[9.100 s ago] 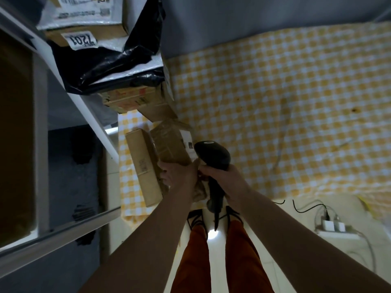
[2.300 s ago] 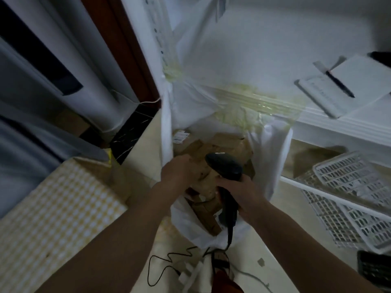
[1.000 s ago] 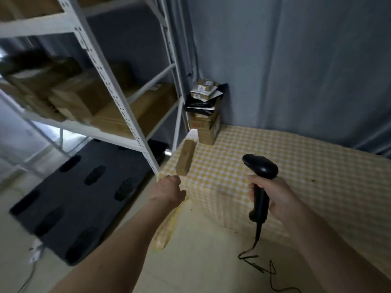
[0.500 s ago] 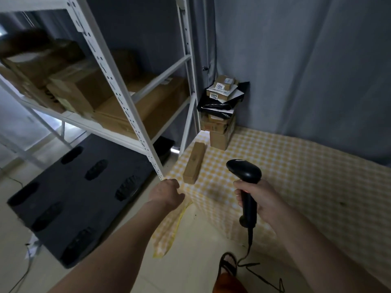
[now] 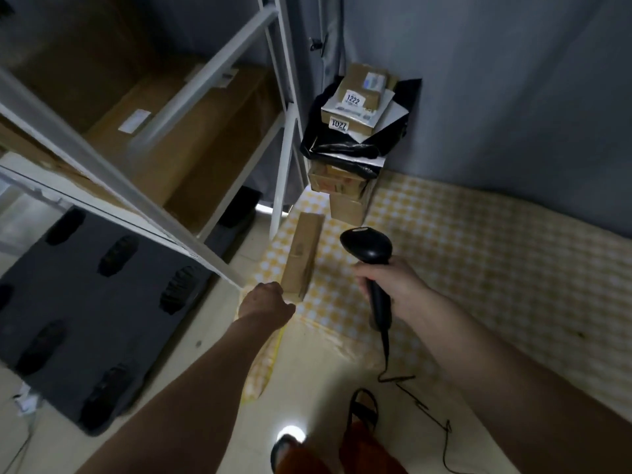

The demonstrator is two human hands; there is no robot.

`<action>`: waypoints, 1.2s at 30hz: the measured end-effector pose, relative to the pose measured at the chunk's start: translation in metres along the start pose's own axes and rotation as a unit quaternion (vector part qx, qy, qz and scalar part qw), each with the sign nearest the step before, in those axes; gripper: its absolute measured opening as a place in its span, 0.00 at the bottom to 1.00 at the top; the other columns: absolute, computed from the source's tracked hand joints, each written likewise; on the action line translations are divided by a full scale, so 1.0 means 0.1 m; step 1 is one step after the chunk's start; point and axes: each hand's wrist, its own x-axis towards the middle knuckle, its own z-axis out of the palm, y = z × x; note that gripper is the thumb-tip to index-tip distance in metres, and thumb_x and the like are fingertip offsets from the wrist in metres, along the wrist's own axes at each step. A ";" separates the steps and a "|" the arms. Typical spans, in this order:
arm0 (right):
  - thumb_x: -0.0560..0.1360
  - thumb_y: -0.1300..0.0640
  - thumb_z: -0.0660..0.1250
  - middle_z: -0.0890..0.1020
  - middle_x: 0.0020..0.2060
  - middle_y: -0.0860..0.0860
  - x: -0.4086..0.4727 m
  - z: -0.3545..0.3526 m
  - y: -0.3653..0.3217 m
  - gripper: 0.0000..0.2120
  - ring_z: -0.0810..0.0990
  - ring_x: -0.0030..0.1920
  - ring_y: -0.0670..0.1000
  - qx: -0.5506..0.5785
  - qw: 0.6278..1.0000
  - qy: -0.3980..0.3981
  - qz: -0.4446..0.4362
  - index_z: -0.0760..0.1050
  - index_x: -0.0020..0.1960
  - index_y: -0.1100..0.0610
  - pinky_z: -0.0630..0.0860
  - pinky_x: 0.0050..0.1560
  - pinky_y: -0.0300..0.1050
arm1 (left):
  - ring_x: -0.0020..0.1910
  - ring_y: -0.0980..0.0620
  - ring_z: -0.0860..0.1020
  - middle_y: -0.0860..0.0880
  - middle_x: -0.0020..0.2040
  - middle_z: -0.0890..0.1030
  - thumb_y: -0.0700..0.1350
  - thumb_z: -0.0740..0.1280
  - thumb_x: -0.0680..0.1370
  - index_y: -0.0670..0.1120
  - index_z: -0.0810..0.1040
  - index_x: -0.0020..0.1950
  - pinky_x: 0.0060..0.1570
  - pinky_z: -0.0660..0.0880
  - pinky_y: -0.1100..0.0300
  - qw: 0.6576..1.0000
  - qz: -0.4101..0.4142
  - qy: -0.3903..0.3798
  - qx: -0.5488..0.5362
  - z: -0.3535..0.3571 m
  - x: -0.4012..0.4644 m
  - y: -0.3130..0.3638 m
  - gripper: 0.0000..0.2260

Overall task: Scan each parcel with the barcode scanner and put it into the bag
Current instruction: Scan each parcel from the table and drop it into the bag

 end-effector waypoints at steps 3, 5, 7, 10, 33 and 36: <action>0.71 0.64 0.73 0.78 0.29 0.56 0.35 0.18 -0.04 0.05 0.75 0.26 0.51 0.021 0.999 0.015 0.022 0.78 0.44 0.63 0.73 0.31 0.42 | 0.62 0.45 0.75 0.45 0.63 0.74 0.53 0.67 0.77 0.47 0.70 0.69 0.57 0.74 0.54 1.000 -0.008 -0.023 -0.003 0.12 0.33 -0.03 0.22; 0.71 0.62 0.73 0.78 0.30 0.56 0.57 0.26 -0.02 0.07 0.76 0.28 0.52 0.024 0.999 0.024 0.035 0.79 0.47 0.63 0.74 0.34 0.44 | 0.63 0.44 0.74 0.44 0.64 0.73 0.52 0.68 0.75 0.46 0.68 0.70 0.58 0.74 0.51 0.999 -0.011 -0.038 -0.006 0.21 0.58 -0.04 0.25; 0.72 0.62 0.73 0.78 0.31 0.56 0.77 0.29 0.03 0.06 0.77 0.30 0.52 0.033 0.998 0.037 0.045 0.78 0.46 0.63 0.75 0.35 0.46 | 0.64 0.42 0.73 0.43 0.65 0.72 0.52 0.68 0.75 0.45 0.66 0.71 0.59 0.74 0.50 0.999 -0.012 -0.048 -0.019 0.31 0.85 -0.04 0.27; 0.72 0.62 0.72 0.79 0.32 0.56 1.07 0.32 0.18 0.06 0.78 0.33 0.54 0.058 0.996 0.038 0.063 0.78 0.46 0.63 0.76 0.38 0.48 | 0.65 0.41 0.71 0.41 0.65 0.70 0.55 0.68 0.75 0.43 0.64 0.71 0.61 0.70 0.49 0.998 -0.021 -0.043 -0.042 0.48 1.24 -0.02 0.29; 0.73 0.64 0.70 0.78 0.34 0.56 1.97 0.80 0.86 0.04 0.76 0.35 0.56 0.160 0.970 0.084 0.160 0.76 0.46 0.62 0.72 0.41 0.51 | 0.53 0.46 0.76 0.43 0.61 0.77 0.43 0.72 0.74 0.46 0.66 0.72 0.46 0.73 0.57 0.884 -0.083 -0.072 -0.455 1.17 2.29 -0.54 0.28; 0.72 0.65 0.71 0.78 0.34 0.56 1.98 0.83 0.89 0.04 0.76 0.35 0.56 0.163 0.972 0.076 0.150 0.76 0.45 0.62 0.72 0.42 0.51 | 0.60 0.41 0.73 0.41 0.64 0.73 0.50 0.69 0.76 0.45 0.66 0.72 0.58 0.73 0.46 0.941 -0.060 0.038 -0.330 1.25 2.30 -0.51 0.27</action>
